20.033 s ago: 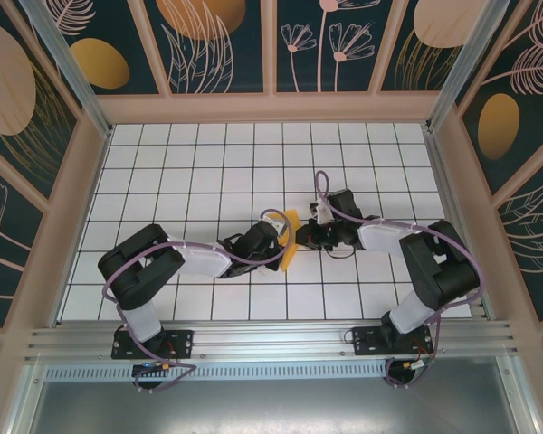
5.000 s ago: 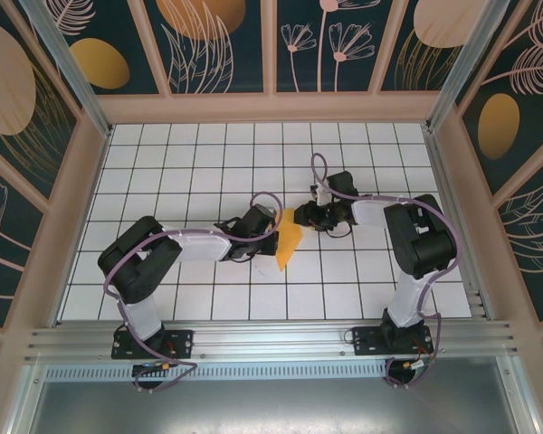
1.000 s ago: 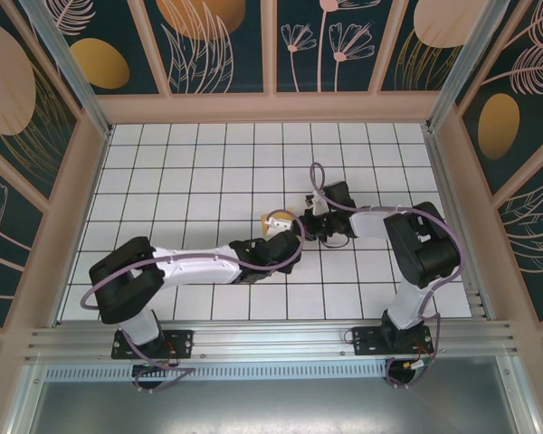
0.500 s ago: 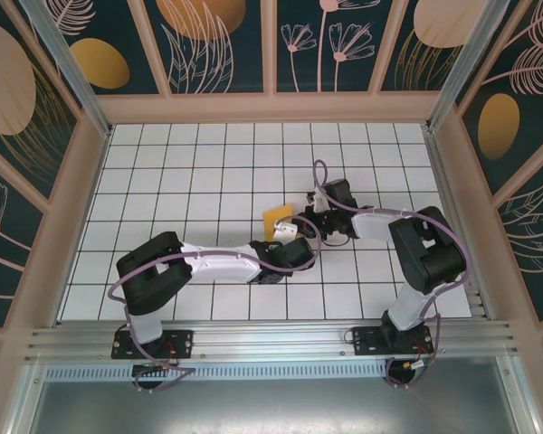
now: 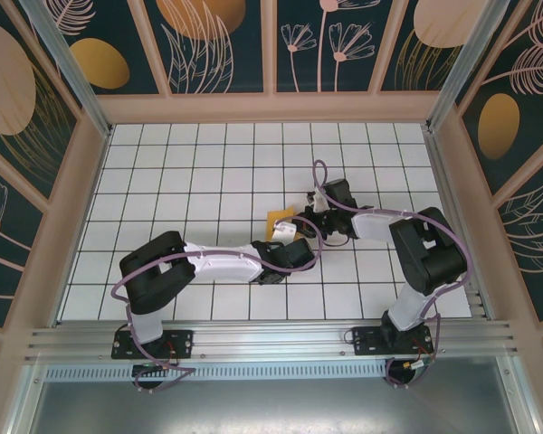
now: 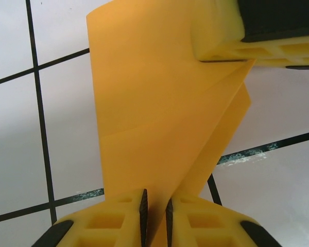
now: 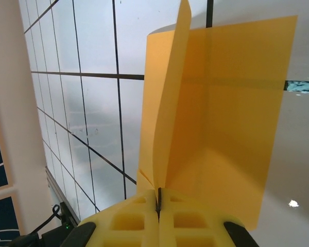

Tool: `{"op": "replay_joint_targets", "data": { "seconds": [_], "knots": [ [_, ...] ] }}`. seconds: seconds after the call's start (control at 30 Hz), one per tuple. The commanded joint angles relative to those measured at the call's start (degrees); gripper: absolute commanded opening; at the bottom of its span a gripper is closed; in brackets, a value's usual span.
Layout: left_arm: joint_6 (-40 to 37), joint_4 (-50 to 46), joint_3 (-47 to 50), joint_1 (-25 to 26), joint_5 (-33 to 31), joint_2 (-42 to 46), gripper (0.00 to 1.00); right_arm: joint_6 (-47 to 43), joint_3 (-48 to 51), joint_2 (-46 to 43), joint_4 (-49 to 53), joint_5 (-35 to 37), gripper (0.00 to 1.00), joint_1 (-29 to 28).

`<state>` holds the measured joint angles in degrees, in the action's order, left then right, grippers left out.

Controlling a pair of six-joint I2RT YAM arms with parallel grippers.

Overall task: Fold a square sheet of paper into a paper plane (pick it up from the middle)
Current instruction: Fourth fold the wing at the center of the table.

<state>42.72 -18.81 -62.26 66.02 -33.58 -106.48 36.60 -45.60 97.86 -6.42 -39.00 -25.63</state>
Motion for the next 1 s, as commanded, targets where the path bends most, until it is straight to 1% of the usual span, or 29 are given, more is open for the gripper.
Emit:
{"op": "replay_joint_targets", "data": {
  "seconds": [0.0,0.03,0.2,0.3,0.37,0.47,0.53,0.6,0.8,0.9,0.97],
  "knots": [
    [0.48,-1.09,-0.68,0.32,-1.86,-0.44,0.18,-0.31,-0.76,-2.23,1.59,0.6,0.07,-0.48],
    [0.44,-0.98,-0.59,0.34,-1.84,-0.39,0.15,-0.37,-0.79,-2.16,1.58,0.51,0.07,-0.5],
    [0.57,1.34,0.5,0.34,-0.93,0.1,0.08,-0.73,-0.8,-2.85,1.78,0.24,0.09,-0.51],
    [1.0,4.11,2.01,0.25,0.28,1.01,0.03,-1.41,-1.21,-3.53,2.62,0.41,0.14,-0.5],
    [1.09,6.53,3.49,0.08,1.14,1.99,0.03,-2.15,-1.56,-4.09,3.59,0.83,0.16,-0.44],
    [1.28,10.15,5.45,-0.53,3.51,3.22,0.02,-3.22,-1.97,-5.09,5.02,1.42,0.28,-0.3],
    [2.05,12.33,6.93,-1.11,4.76,4.17,0.01,-3.75,-2.15,-5.94,5.89,1.99,0.34,-0.13],
    [2.51,15.41,9.74,-1.96,6.67,5.53,0.01,-4.31,-1.84,-7.43,6.48,2.49,0.37,0.26],
    [3.37,25.64,17.25,-5.02,12.84,11.85,0.01,-5.35,0.51,-11.68,7.64,4.73,0.4,1.81],
    [4.35,30.28,20.8,-6.69,16.45,13.71,0.01,-5.25,2.11,-12.26,6.68,4.51,0.4,2.15],
    [5.07,32.61,22.43,-7.76,18.56,14.16,0.01,-5.05,2.92,-11.89,5.56,3.32,0.37,2.08]
  ]
}}
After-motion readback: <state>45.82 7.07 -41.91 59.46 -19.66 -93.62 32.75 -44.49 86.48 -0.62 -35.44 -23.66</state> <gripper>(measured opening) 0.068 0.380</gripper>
